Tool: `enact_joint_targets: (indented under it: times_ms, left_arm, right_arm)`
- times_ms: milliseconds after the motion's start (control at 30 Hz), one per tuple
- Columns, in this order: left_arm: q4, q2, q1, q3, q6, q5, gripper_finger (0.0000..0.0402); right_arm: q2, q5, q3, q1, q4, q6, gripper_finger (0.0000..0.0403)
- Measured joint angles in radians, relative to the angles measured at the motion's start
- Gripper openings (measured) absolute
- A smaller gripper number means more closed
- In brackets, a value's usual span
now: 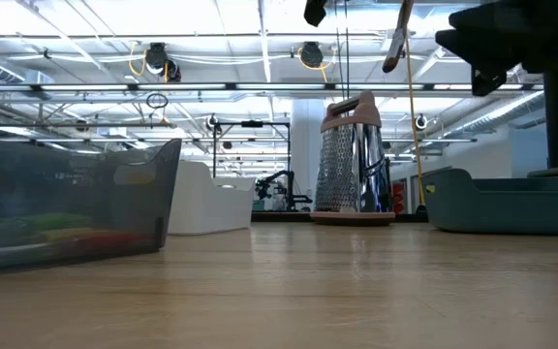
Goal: Pick & Place Kitchen Items
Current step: Put the brown spoon into the blue bin
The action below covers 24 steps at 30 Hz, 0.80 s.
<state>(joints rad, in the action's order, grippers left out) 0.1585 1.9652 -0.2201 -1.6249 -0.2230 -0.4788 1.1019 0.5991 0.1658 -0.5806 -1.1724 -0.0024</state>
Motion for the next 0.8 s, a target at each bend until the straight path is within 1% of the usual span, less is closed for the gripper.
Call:
enact_joint_targets:
  times_ms: [133,467,500,667,800]
  left_arm:
    - [0.018,0.000,-0.005,0.000,0.001,-0.047,0.0021]
    - [0.042,0.000,-0.006,0.000,0.005,-0.054,0.0021]
    - [0.041,0.000,-0.006,0.000,0.005,-0.055,0.0021]
    - [0.040,0.000,-0.006,0.000,0.006,-0.056,0.0021]
    - [0.040,0.000,-0.006,0.000,0.007,-0.056,0.0021]
  right_arm:
    - [0.023,-0.001,0.021,0.015,-0.023,-0.005,0.0116]
    - [0.113,-0.004,0.026,0.077,-0.183,-0.002,0.0116]
    - [0.122,-0.016,0.026,0.084,-0.200,0.004,0.0116]
    - [0.154,-0.159,0.026,0.130,-0.265,0.069,0.0116]
    - [0.167,-0.158,0.026,0.167,-0.269,0.076,0.0116]
